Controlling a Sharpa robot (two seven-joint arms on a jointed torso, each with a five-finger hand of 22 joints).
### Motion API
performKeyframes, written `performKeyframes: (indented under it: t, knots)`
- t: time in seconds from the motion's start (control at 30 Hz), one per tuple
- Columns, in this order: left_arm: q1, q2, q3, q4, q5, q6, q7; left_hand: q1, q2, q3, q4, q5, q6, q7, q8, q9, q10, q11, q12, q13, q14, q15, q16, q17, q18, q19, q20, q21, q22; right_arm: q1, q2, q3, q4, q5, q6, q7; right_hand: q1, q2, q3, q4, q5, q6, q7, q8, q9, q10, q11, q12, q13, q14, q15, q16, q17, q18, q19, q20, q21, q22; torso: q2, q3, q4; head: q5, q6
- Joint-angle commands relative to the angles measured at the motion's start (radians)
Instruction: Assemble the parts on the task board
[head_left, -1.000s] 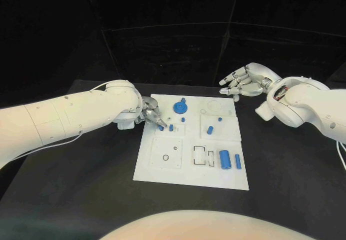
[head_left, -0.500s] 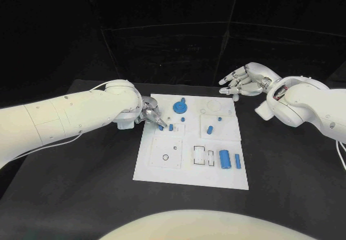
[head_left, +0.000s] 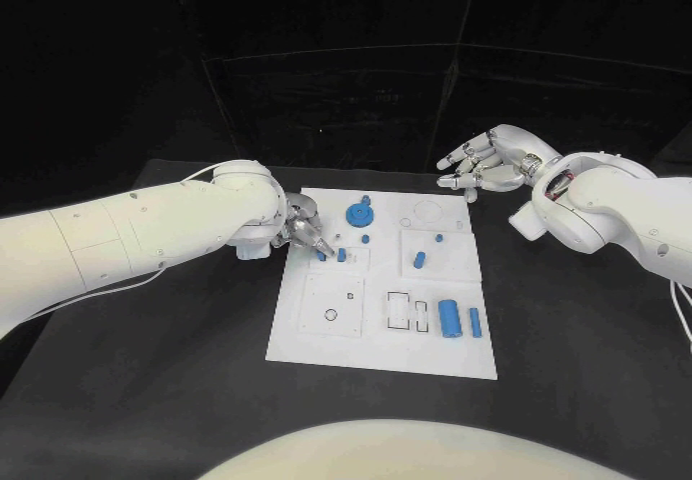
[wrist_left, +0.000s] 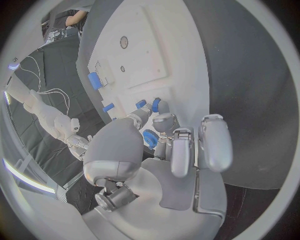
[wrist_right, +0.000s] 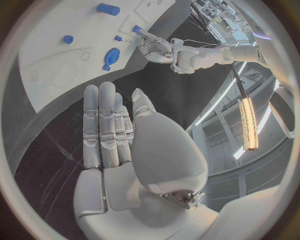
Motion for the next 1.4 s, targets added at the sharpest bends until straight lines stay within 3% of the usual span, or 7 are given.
performKeyframes:
  t: [0.03,0.77,0.93,1.03,1.13,1.27,1.4]
  knots:
    - [0.001,0.001,0.0,0.003,0.006,-0.003,-0.002,-0.008,0.006,-0.008,0.0,-0.002,0.006,-0.001,0.005,0.0,0.004,-0.001,0.004,0.0,0.108,-0.006,0.006,0.263,-0.015,0.022,-0.007,0.005,0.001,0.002,0.002,0.001,-0.001,-0.001,0.004,0.01,0.001,0.01,-0.002,0.006,0.005,-0.005,0.0,0.004,0.0,0.0,0.001,-0.007,0.001,0.004,-0.001,-0.006,0.001,0.004,0.004,0.0,-0.005,-0.001,0.0,-0.0002,0.0004,0.0,0.0]
    - [0.001,-0.003,0.0,-0.003,0.007,-0.017,-0.003,-0.027,0.003,-0.069,0.026,-0.002,0.011,-0.002,0.005,0.0,0.007,-0.003,0.001,-0.003,0.108,-0.008,0.006,0.263,-0.015,0.022,-0.009,0.005,0.003,0.002,0.005,0.001,-0.005,-0.001,0.007,0.012,-0.002,0.009,-0.004,0.008,0.004,-0.006,0.001,0.004,0.0,-0.001,0.002,-0.007,0.001,0.004,0.0,-0.008,0.002,0.004,0.004,0.0,-0.007,-0.002,0.0,0.0,-0.0001,-0.002,0.001]
    - [0.001,-0.02,0.001,0.011,0.063,-0.098,0.018,-0.068,-0.036,-0.155,0.063,-0.002,-0.006,0.001,-0.003,-0.003,-0.009,0.0,-0.018,-0.031,0.108,-0.008,0.006,0.263,-0.01,0.015,-0.01,-0.014,-0.02,0.002,0.006,0.001,-0.007,-0.001,0.007,0.012,-0.002,0.009,-0.004,0.008,0.004,-0.006,0.001,0.004,0.0,-0.001,0.002,-0.007,0.001,0.004,0.0,-0.008,0.002,0.004,0.004,0.0,-0.007,-0.002,-0.001,0.0,0.0009,-0.003,0.002]
    - [0.002,-0.034,0.002,0.022,0.106,-0.155,0.044,-0.062,-0.023,-0.192,0.084,-0.001,-0.025,0.007,-0.011,-0.006,-0.035,0.006,-0.044,-0.068,0.108,-0.003,0.006,0.263,-0.004,0.005,-0.007,-0.039,-0.051,0.002,0.007,0.001,-0.008,-0.001,0.007,0.013,-0.002,0.009,-0.004,0.008,0.004,-0.006,0.001,0.004,0.0,-0.001,0.002,-0.007,0.001,0.004,0.0,-0.008,0.002,0.004,0.004,0.0,-0.007,-0.002,-0.001,0.0009,0.0009,-0.003,0.002]
    - [0.003,-0.046,0.002,0.032,0.149,-0.212,0.085,-0.037,0.002,-0.209,0.095,0.006,-0.046,0.016,-0.02,-0.011,-0.069,0.013,-0.08,-0.122,0.102,0.002,-0.006,0.241,0.004,-0.011,-0.002,-0.076,-0.095,0.002,0.009,0.001,-0.01,-0.001,0.007,0.013,-0.002,0.009,-0.004,0.008,0.004,-0.006,0.001,0.004,0.0,-0.001,0.002,-0.007,0.001,0.004,0.0,-0.008,0.002,0.004,0.004,0.0,-0.007,-0.002,0.0,0.0,0.0009,-0.005,0.006]
    - [0.004,-0.058,0.002,0.04,0.22,-0.296,0.161,0.02,0.019,-0.246,0.101,0.012,-0.108,0.047,-0.059,-0.036,-0.18,0.039,-0.196,-0.276,0.079,0.025,-0.059,0.157,0.028,-0.055,0.016,-0.19,-0.227,0.002,0.01,0.001,-0.013,-0.001,0.007,0.013,-0.002,0.009,-0.004,0.008,0.004,-0.006,0.001,0.004,0.0,-0.001,0.002,-0.007,0.001,0.004,0.0,-0.008,0.002,0.004,0.004,0.0,-0.007,-0.002,0.001,0.0,0.0011,-0.008,0.011]
    - [0.004,-0.059,0.002,0.037,0.261,-0.369,0.282,0.115,0.021,-0.269,0.072,0.016,-0.179,0.089,-0.103,-0.072,-0.276,0.079,-0.254,-0.315,-0.001,0.058,-0.211,-0.053,0.079,-0.174,0.045,-0.462,-0.53,0.002,0.011,0.001,-0.015,-0.001,0.007,0.013,-0.002,0.009,-0.004,0.008,0.004,-0.006,0.001,0.004,0.0,-0.001,0.002,-0.007,0.001,0.004,0.0,-0.008,0.002,0.004,0.004,0.0,-0.007,-0.002,0.0,-0.0001,0.0008,-0.01,0.014]
